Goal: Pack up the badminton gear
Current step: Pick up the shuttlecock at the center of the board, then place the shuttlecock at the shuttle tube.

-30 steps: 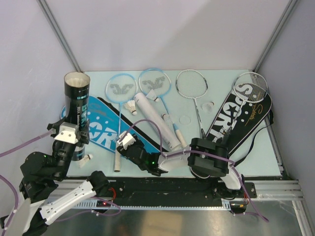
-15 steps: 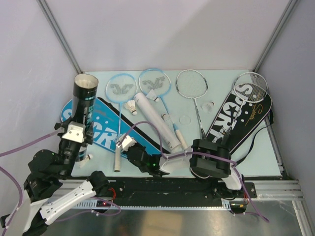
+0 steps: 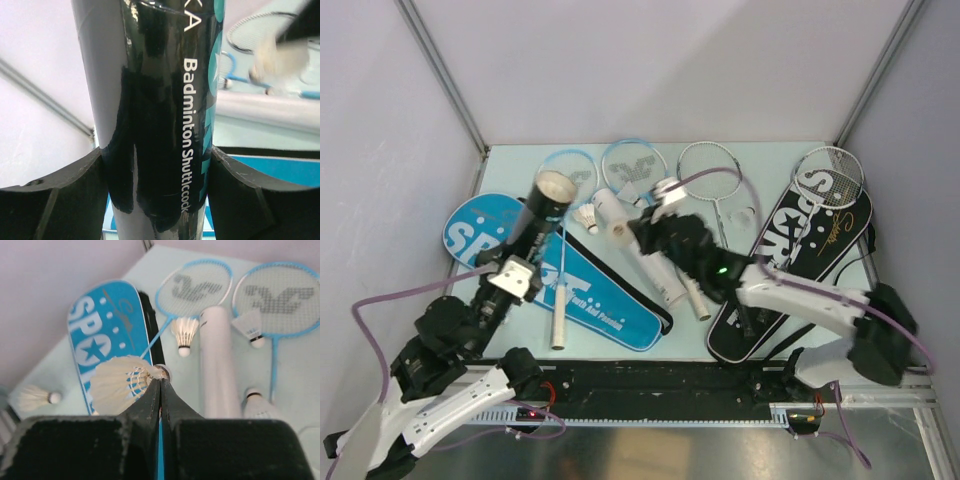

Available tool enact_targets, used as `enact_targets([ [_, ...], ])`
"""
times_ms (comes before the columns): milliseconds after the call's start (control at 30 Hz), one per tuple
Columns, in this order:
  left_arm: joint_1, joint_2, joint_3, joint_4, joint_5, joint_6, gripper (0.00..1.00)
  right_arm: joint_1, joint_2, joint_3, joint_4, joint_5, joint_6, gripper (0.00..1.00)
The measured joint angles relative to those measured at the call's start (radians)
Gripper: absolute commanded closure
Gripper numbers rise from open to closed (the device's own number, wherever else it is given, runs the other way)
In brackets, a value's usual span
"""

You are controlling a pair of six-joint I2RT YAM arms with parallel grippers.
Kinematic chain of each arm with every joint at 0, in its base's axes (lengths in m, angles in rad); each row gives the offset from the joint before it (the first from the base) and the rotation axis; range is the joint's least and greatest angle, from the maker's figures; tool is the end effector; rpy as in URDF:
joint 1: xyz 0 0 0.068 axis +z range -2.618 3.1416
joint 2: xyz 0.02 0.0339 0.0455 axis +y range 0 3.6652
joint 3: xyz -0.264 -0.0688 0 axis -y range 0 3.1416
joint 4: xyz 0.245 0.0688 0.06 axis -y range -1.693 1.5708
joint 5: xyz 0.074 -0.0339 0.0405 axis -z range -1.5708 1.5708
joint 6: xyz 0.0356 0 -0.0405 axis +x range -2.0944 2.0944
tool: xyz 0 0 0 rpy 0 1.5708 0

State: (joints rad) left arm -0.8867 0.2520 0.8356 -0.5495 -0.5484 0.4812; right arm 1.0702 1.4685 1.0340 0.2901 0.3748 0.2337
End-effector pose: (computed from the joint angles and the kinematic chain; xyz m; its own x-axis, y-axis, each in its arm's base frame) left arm 0.0397 -0.0193 0.3680 0.1728 0.4131 -0.8942 0.2844 0.8482 0.4468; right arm 0.1778 0.2978 0.3120 -0.2160 0.0542 -0.9749 -0.6091 0.7729 0.1779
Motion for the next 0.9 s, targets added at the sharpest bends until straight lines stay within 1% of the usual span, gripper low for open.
enact_targets([
  [133, 0.0, 0.002, -0.065, -0.023, 0.099, 0.017, 0.35, -0.183, -0.218, 0.0, -0.153, -0.198, 0.092, 1.0],
  [267, 0.0, 0.027, -0.09, -0.038, 0.167, 0.027, 0.35, -0.393, -0.417, 0.002, -0.277, -0.414, 0.167, 1.0],
  [367, 0.0, 0.072, -0.096, -0.037, 0.202, 0.035, 0.35, -0.53, -0.5, 0.03, -0.355, -0.569, 0.208, 1.0],
  [467, 0.0, 0.122, -0.102, -0.038, 0.228, 0.045, 0.35, -0.629, -0.531, 0.063, -0.396, -0.733, 0.247, 1.0],
  [500, 0.0, 0.141, -0.103, -0.038, 0.236, 0.049, 0.34, -0.653, -0.534, 0.073, -0.401, -0.815, 0.272, 1.0],
  [533, 0.0, 0.158, -0.103, -0.038, 0.243, 0.052, 0.34, -0.68, -0.534, 0.076, -0.401, -0.848, 0.282, 1.0],
  [567, 0.0, 0.17, -0.103, -0.038, 0.249, 0.055, 0.34, -0.702, -0.532, 0.078, -0.397, -0.914, 0.308, 1.0],
  [667, 0.0, 0.199, -0.103, -0.038, 0.267, 0.07, 0.33, -0.732, -0.517, 0.079, -0.382, -1.07, 0.387, 1.0],
  [800, 0.0, 0.209, -0.103, -0.038, 0.285, 0.084, 0.33, -0.724, -0.488, 0.077, -0.33, -1.189, 0.484, 1.0],
  [900, 0.0, 0.213, -0.103, -0.038, 0.298, 0.089, 0.33, -0.702, -0.471, 0.076, -0.269, -1.226, 0.546, 1.0],
])
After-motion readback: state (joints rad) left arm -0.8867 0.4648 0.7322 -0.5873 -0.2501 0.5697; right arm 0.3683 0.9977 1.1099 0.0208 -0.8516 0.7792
